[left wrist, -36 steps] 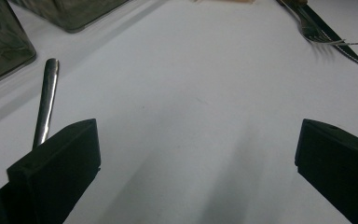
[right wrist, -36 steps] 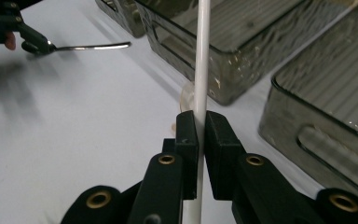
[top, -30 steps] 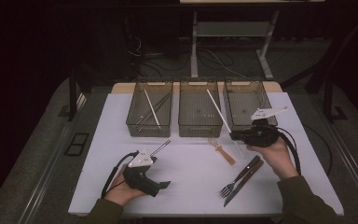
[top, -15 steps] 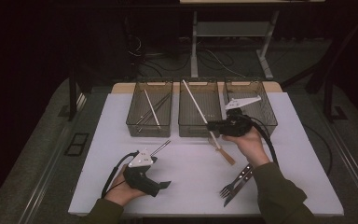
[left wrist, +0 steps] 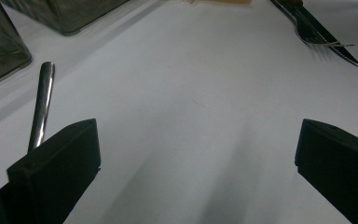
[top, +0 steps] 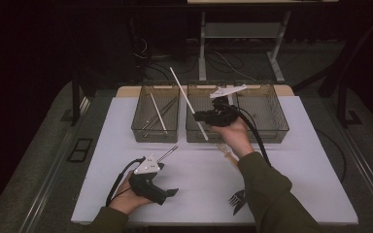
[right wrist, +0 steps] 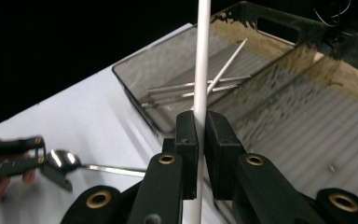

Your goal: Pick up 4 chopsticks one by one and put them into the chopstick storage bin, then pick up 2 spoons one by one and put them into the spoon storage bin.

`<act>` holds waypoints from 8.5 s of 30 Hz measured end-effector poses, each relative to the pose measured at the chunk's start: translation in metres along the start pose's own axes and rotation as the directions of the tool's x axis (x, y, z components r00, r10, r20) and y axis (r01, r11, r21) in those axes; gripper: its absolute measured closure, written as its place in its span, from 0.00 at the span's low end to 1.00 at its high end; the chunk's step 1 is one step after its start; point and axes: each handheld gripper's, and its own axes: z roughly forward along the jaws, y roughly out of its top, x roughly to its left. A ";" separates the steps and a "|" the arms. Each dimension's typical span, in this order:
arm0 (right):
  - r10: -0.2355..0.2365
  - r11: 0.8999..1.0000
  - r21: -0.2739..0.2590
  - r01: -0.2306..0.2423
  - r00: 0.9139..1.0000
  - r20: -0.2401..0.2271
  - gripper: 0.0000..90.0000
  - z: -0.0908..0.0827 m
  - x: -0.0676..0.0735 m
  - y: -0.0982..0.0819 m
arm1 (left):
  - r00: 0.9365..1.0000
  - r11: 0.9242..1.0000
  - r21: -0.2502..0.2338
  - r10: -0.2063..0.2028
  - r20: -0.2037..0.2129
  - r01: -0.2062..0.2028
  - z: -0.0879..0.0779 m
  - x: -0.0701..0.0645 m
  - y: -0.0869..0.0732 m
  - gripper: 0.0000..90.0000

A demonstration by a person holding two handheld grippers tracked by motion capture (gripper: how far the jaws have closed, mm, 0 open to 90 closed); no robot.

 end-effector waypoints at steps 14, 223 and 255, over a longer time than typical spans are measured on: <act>-0.007 1.000 -0.012 0.008 1.000 0.023 0.93 0.042 0.012 0.035 | 1.000 1.000 -0.009 0.001 0.008 -0.001 0.001 0.000 0.001 0.00; -0.052 0.996 0.082 0.039 0.986 0.161 0.19 -0.138 -0.002 -0.208 | 0.958 0.967 0.157 -0.158 -0.238 0.199 -0.042 0.048 -0.028 0.68; -0.059 0.994 0.097 0.044 0.985 0.163 0.19 -0.137 -0.002 -0.208 | 0.964 0.971 0.107 -0.194 -0.183 0.216 -0.042 0.044 -0.018 0.95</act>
